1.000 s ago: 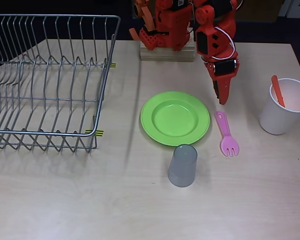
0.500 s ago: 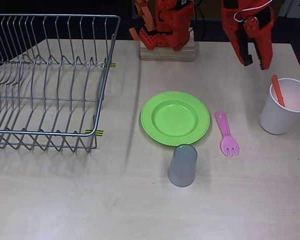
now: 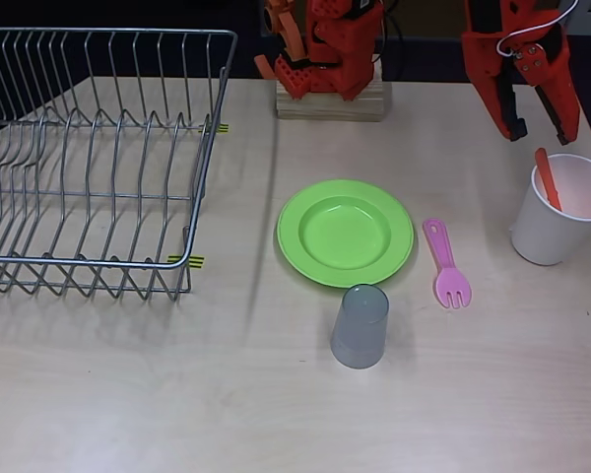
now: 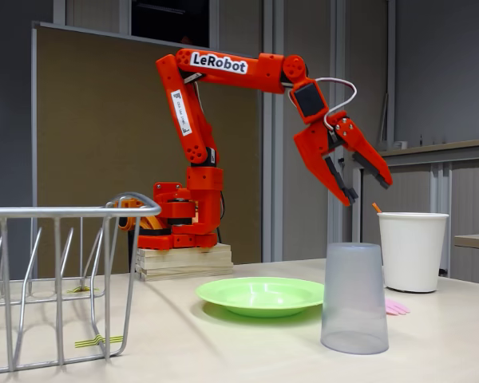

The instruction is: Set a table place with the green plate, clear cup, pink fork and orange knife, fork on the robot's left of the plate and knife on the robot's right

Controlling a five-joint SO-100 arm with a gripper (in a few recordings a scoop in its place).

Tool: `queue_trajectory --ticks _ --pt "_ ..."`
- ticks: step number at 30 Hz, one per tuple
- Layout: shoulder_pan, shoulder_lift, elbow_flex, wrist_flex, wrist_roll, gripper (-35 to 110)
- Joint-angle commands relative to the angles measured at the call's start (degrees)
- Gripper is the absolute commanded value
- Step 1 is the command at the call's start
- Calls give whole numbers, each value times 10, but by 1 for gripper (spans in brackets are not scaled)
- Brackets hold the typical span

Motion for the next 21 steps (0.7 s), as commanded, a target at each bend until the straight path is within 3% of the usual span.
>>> queue_trajectory --ticks 1,12,21 --pt "-11 -11 -13 -21 -1 19" --pt "-8 -46 -18 -52 5 15" --pt "-8 -56 -18 -84 3 0"
